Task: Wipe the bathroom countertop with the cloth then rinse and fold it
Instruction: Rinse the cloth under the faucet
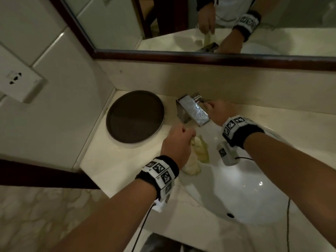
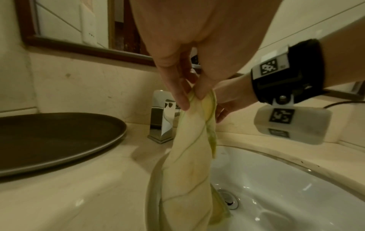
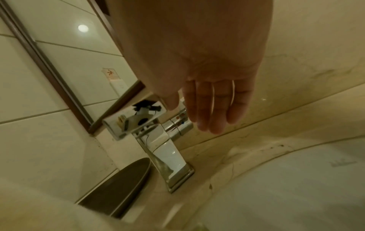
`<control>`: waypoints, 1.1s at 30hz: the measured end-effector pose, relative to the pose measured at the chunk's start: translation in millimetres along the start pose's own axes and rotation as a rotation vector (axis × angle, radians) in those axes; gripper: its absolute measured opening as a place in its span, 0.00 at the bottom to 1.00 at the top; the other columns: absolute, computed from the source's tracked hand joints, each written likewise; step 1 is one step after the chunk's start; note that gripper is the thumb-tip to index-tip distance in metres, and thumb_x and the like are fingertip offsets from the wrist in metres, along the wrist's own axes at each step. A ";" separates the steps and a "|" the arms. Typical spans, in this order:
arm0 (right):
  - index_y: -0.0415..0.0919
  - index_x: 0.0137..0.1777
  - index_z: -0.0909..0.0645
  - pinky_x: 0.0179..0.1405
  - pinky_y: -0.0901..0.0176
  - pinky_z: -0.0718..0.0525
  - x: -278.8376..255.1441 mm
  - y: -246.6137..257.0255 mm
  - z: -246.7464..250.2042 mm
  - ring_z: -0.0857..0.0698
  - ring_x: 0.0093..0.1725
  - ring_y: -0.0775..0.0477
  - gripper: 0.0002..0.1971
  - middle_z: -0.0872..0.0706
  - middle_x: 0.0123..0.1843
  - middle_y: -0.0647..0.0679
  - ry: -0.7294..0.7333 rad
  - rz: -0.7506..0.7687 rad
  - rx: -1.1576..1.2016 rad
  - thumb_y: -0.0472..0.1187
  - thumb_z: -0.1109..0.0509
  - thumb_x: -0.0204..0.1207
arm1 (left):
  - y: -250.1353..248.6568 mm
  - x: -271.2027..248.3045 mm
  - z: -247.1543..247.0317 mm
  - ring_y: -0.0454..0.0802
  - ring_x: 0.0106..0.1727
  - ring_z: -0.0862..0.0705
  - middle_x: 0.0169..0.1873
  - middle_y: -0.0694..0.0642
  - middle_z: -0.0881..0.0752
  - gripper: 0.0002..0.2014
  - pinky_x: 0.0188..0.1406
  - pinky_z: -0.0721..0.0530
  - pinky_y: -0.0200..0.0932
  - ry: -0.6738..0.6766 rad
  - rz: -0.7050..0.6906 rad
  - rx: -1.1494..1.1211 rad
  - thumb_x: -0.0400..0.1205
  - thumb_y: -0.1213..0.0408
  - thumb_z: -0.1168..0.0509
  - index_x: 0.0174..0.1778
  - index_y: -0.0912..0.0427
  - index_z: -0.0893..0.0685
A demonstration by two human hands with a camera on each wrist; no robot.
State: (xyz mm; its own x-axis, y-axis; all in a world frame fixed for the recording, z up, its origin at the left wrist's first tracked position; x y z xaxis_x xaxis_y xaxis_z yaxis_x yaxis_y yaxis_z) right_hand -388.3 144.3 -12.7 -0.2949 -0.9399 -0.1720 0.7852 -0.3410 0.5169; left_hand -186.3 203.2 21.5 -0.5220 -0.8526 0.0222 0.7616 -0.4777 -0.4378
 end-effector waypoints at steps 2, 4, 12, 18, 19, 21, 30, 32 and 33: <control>0.43 0.50 0.12 0.30 0.57 0.27 10.4 -2.1 -1.5 0.19 0.31 0.40 0.22 0.17 0.32 0.43 -0.043 0.014 -0.105 0.53 0.46 0.86 | 1.8 2.2 -1.1 0.53 0.46 0.23 0.48 0.54 0.22 0.10 0.38 0.21 0.48 0.003 0.010 -0.010 0.80 0.67 0.38 0.53 0.51 0.18; 0.43 0.54 0.13 0.28 0.57 0.28 16.5 -6.2 -0.1 0.20 0.30 0.42 0.23 0.16 0.34 0.42 -0.045 0.033 -0.217 0.53 0.49 0.87 | 2.3 2.7 -2.9 0.55 0.45 0.20 0.50 0.54 0.21 0.10 0.42 0.18 0.51 0.053 0.005 -0.068 0.81 0.67 0.37 0.55 0.51 0.18; 0.37 0.50 0.16 0.41 0.51 0.18 14.2 -15.6 -4.2 0.14 0.35 0.38 0.25 0.12 0.37 0.41 0.018 -0.148 0.189 0.55 0.48 0.85 | 3.8 16.2 -15.0 0.47 0.49 0.17 0.44 0.41 0.18 0.12 0.55 0.16 0.51 0.104 0.286 -0.500 0.79 0.68 0.39 0.46 0.44 0.17; 0.47 0.74 0.31 0.36 0.53 0.15 -51.1 -51.7 -57.0 0.13 0.34 0.42 0.26 0.14 0.48 0.42 0.571 -0.280 0.544 0.29 0.34 0.79 | 3.2 24.6 -29.4 0.54 0.51 0.12 0.48 0.53 0.13 0.14 0.46 0.09 0.51 0.222 0.440 -0.959 0.76 0.77 0.34 0.38 0.51 0.15; 0.55 0.76 0.39 0.34 0.55 0.14 -60.9 -51.8 -62.6 0.13 0.36 0.43 0.32 0.15 0.52 0.43 0.642 -0.235 0.489 0.30 0.32 0.78 | 2.2 25.6 -30.5 0.55 0.51 0.12 0.48 0.57 0.13 0.13 0.45 0.09 0.47 0.239 0.451 -1.048 0.76 0.80 0.34 0.39 0.56 0.16; 0.54 0.79 0.43 0.33 0.56 0.13 -70.4 -50.1 -74.5 0.13 0.40 0.44 0.33 0.17 0.55 0.47 0.661 -0.124 0.343 0.36 0.30 0.79 | 0.8 29.1 -32.8 0.56 0.48 0.13 0.46 0.63 0.14 0.12 0.46 0.10 0.47 0.271 0.467 -1.138 0.76 0.82 0.34 0.38 0.60 0.16; 0.45 0.44 0.19 0.43 0.59 0.31 -54.8 -69.4 -58.2 0.18 0.49 0.38 0.09 0.17 0.48 0.38 0.164 -0.205 0.252 0.50 0.30 0.71 | 43.7 37.4 -36.6 0.54 0.47 0.13 0.41 0.52 0.11 0.16 0.50 0.11 0.52 0.162 0.480 -0.750 0.76 0.77 0.40 0.34 0.52 0.14; 0.41 0.47 0.17 0.43 0.58 0.28 -57.4 -65.8 -50.4 0.17 0.49 0.38 0.16 0.15 0.46 0.40 0.100 -0.266 0.365 0.50 0.33 0.63 | 45.6 38.4 -39.0 0.49 0.46 0.14 0.44 0.50 0.12 0.15 0.49 0.12 0.49 0.232 0.477 -0.646 0.78 0.74 0.41 0.41 0.51 0.13; 0.42 0.44 0.18 0.42 0.58 0.26 -59.3 -61.0 -47.3 0.17 0.46 0.38 0.16 0.15 0.42 0.44 0.070 -0.292 0.402 0.50 0.35 0.59 | 43.4 38.2 -40.3 0.49 0.45 0.15 0.48 0.53 0.12 0.13 0.48 0.12 0.49 0.303 0.491 -0.659 0.79 0.73 0.40 0.48 0.53 0.13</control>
State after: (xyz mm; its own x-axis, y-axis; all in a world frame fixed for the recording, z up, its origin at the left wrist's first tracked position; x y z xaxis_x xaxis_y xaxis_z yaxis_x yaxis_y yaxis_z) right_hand -393.0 220.0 -73.7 -0.4235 -0.8097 -0.4062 0.3993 -0.5693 0.7186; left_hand -188.7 158.5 -32.8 -0.3441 -0.7922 -0.5040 0.5989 0.2282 -0.7676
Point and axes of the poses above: each hand's wrist, its own x-axis towards the middle knuckle, its own z-axis out of the back of the hand, y = z × x, the point moved 1 cm from there along x, towards the middle knuckle
